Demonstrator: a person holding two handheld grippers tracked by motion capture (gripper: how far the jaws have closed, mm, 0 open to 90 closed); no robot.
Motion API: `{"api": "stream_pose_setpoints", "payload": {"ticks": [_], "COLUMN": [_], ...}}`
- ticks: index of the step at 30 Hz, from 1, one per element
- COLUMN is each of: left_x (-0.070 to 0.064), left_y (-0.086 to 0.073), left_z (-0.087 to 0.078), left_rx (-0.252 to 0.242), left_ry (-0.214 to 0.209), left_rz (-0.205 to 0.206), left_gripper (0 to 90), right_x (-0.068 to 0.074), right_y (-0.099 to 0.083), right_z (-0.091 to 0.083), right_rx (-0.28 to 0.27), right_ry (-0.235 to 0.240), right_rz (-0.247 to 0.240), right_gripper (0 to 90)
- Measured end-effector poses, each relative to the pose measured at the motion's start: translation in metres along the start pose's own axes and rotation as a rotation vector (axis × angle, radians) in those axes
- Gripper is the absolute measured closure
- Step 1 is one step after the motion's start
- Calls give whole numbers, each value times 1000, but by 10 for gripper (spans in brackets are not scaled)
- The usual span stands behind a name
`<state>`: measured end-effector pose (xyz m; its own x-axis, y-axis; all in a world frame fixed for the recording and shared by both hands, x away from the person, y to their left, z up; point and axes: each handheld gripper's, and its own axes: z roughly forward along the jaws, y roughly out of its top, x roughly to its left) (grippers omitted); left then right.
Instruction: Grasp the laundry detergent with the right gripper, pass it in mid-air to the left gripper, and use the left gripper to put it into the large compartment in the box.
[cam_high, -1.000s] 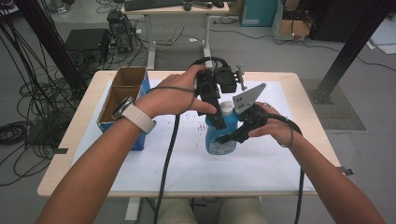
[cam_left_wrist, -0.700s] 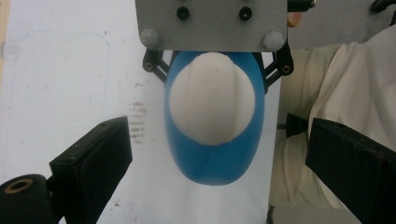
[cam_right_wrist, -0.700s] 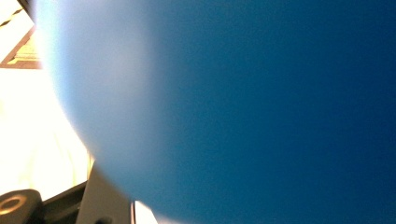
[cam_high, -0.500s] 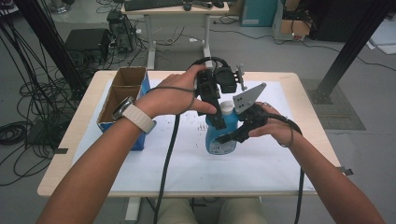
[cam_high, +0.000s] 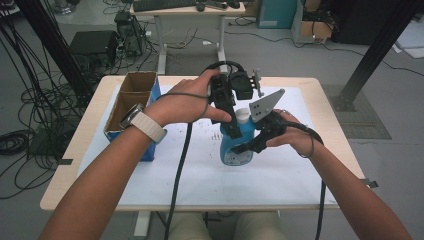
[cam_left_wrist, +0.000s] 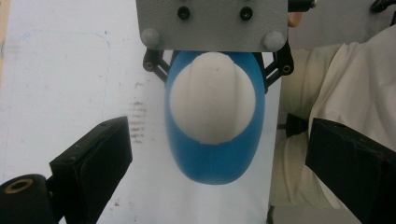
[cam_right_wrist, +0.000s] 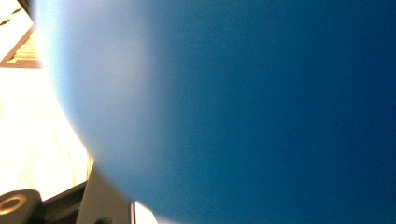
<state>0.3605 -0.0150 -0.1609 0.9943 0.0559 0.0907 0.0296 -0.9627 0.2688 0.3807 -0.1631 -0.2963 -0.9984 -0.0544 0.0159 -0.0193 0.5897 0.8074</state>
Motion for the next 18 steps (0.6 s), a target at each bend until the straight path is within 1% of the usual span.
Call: {"api": "stream_pose_setpoints", "payload": {"ticks": [18], "left_x": [0], "left_y": [0], "left_z": [0], "left_rx": [-2], "left_ry": [2], "left_rz": [-5], "left_gripper": [75], "right_x": [0], "right_y": [0], "right_z": [0], "right_rx": [3], "right_ry": [-2], "right_rz": [3], "right_gripper": [434]}}
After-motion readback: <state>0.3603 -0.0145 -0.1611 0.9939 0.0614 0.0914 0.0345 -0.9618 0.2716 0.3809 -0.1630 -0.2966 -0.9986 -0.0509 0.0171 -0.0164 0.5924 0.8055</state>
